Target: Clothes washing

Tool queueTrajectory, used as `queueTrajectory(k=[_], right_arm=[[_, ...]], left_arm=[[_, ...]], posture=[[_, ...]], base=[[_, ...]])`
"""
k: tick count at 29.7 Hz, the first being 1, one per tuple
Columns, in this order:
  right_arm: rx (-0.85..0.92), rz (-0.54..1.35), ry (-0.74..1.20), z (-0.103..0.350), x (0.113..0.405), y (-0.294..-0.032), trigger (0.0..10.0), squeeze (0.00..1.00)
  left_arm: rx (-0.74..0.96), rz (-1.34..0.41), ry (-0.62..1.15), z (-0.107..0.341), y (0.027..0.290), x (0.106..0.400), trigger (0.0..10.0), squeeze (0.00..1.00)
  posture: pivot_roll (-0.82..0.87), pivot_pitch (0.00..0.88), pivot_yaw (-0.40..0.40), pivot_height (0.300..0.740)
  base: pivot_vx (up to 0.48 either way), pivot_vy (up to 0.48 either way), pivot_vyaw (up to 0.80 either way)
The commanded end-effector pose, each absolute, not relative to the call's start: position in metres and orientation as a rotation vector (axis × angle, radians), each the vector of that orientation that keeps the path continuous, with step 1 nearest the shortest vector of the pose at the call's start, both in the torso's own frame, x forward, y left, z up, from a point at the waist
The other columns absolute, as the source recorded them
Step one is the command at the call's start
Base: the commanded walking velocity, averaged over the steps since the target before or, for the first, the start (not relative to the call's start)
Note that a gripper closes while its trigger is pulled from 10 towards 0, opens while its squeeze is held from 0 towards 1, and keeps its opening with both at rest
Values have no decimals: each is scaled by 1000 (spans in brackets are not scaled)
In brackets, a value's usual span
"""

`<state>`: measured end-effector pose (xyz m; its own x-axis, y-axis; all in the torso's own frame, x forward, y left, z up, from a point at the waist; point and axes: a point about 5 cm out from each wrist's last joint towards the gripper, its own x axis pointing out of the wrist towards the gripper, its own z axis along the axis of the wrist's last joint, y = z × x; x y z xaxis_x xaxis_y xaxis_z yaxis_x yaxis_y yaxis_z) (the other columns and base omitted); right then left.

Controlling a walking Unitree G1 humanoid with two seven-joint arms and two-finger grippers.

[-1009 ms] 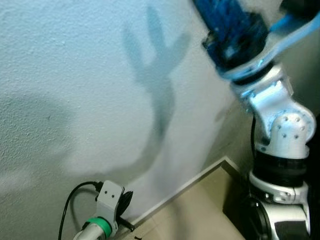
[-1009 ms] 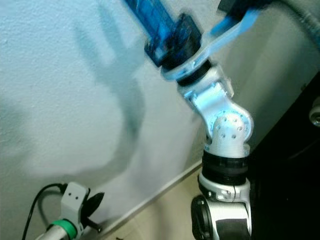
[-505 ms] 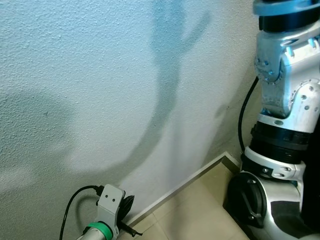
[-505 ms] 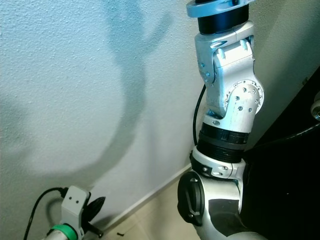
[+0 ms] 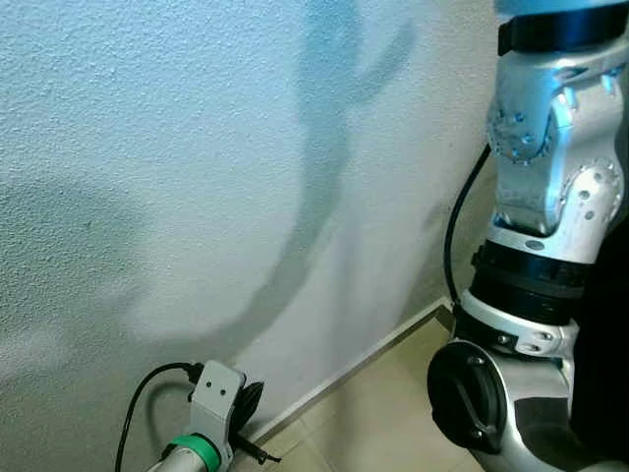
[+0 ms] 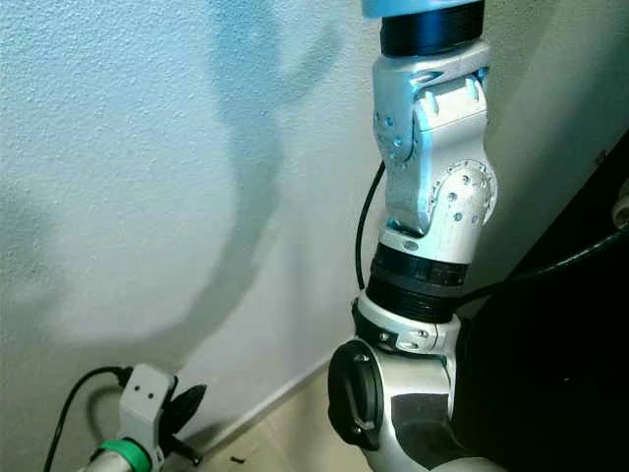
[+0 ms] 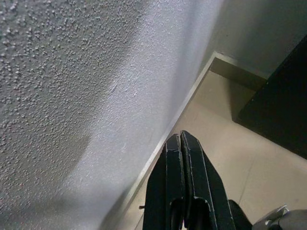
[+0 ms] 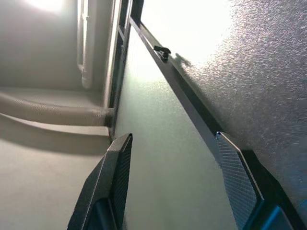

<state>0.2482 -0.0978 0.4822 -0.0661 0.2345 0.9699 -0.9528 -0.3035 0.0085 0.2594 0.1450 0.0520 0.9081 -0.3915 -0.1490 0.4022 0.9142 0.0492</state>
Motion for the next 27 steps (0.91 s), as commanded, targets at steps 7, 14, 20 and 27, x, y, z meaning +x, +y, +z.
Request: queueTrajectory(k=[7,14,20,27], right_arm=[[1224,1584,-955,486,237,-106,10000,0],[1122,1595,-935,481,231,-98,10000,0],[1044,1439,-996,467,239,-127,10000,0],[943,1386,-881,420,244,-133,10000,0]], left_arm=[[84,-426,174,46,145,253,10000,0],[87,-428,176,45,146,252,10000,0],[94,-432,181,45,148,248,10000,0],[106,-431,192,43,150,242,10000,0]], posture=[[-70,207,78,740],[-71,205,83,740],[-67,213,85,740],[-51,207,70,740]], base=[[0,0,0],[0,0,0],[0,0,0],[0,0,0]])
